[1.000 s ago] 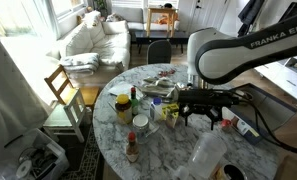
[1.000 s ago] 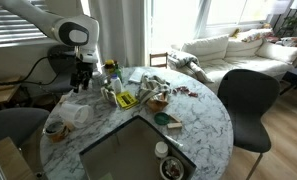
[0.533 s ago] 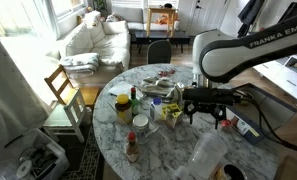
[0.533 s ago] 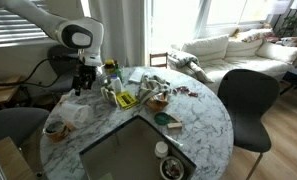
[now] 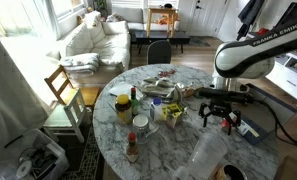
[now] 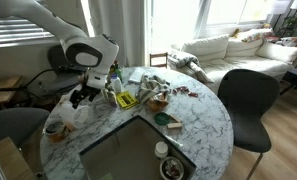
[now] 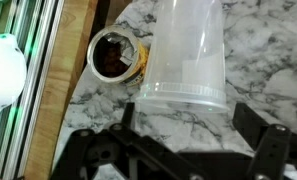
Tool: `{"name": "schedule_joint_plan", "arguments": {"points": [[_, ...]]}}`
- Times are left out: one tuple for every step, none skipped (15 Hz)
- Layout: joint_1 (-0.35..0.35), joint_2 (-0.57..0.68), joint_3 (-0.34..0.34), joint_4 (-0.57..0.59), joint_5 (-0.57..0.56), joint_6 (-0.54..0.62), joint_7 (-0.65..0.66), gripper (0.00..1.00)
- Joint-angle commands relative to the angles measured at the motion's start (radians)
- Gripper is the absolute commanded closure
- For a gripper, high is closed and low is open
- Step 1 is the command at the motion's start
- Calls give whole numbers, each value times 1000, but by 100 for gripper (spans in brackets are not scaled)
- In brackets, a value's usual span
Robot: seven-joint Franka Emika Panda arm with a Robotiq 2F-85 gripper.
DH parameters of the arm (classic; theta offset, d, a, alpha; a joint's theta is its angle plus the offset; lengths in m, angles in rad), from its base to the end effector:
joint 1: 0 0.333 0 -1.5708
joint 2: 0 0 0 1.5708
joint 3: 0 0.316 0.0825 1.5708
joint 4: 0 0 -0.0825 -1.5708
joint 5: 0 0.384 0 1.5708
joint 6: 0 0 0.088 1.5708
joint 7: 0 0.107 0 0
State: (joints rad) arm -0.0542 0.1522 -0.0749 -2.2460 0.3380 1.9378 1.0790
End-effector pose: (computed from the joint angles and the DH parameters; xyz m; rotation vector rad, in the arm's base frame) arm 0.4831 -0.0401 0.2736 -2.2900 1.9408 0.8100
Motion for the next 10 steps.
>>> {"name": "schedule_joint_plan", "arguments": {"points": [[-26, -14, -36, -65, 32, -10, 66, 0], [-28, -12, -42, -72, 26, -13, 89, 0], [-33, -1, -48, -75, 28, -20, 102, 0], [-37, 7, -50, -75, 38, -30, 107, 0], [-42, 13, -50, -75, 59, -37, 95, 0], [-48, 19, -47, -72, 95, -43, 73, 0], [-50, 31, -46, -64, 116, -56, 74, 0], [-52, 40, -46, -60, 140, -66, 70, 0], [-53, 52, -45, -55, 159, -82, 68, 0], [-54, 63, -45, -51, 180, -96, 66, 0]]}}
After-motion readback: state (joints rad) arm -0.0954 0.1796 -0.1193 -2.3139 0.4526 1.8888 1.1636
